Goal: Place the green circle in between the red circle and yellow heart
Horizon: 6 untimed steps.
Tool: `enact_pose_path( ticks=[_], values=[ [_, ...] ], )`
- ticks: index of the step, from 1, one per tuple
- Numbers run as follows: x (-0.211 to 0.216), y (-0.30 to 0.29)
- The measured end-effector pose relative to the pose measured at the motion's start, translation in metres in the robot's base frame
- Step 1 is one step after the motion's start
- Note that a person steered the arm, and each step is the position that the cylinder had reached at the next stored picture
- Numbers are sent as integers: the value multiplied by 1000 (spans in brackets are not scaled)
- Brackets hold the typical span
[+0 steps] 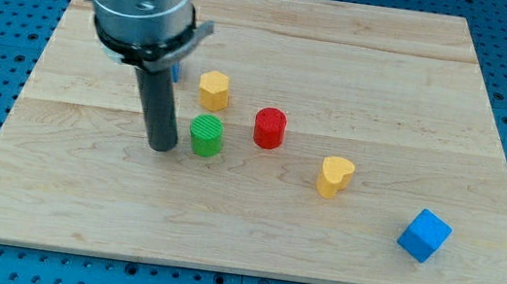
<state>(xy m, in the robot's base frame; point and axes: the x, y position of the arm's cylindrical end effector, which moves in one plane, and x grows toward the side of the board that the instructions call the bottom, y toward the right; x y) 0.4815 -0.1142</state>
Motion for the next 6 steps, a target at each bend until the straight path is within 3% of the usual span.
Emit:
enact_pose_path(
  ticks=[2, 6],
  values=[
    [-14, 46],
    [28, 149]
  ],
)
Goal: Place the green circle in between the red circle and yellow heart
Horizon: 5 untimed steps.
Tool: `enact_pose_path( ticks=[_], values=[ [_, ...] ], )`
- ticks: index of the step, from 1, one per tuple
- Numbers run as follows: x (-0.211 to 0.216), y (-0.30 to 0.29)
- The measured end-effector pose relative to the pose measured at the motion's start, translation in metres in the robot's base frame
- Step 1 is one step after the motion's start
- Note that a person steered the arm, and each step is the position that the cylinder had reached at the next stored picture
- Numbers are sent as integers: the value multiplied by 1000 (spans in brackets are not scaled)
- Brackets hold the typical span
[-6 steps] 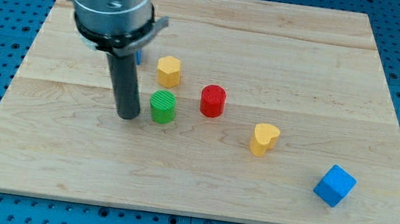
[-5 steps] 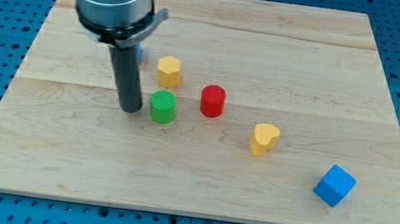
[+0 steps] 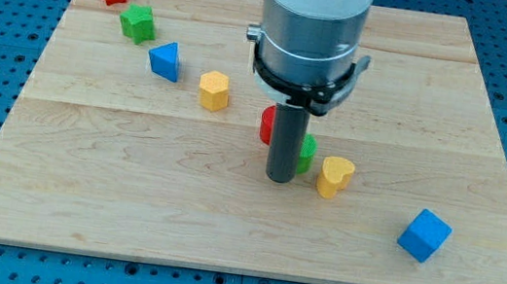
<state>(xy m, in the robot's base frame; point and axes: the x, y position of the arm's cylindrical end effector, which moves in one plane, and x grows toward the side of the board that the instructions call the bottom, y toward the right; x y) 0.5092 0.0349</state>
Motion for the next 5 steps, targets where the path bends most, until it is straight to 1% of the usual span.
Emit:
enact_pose_path(
  ticks=[1, 2, 5],
  values=[
    [3, 19],
    [18, 33],
    [104, 41]
  ],
)
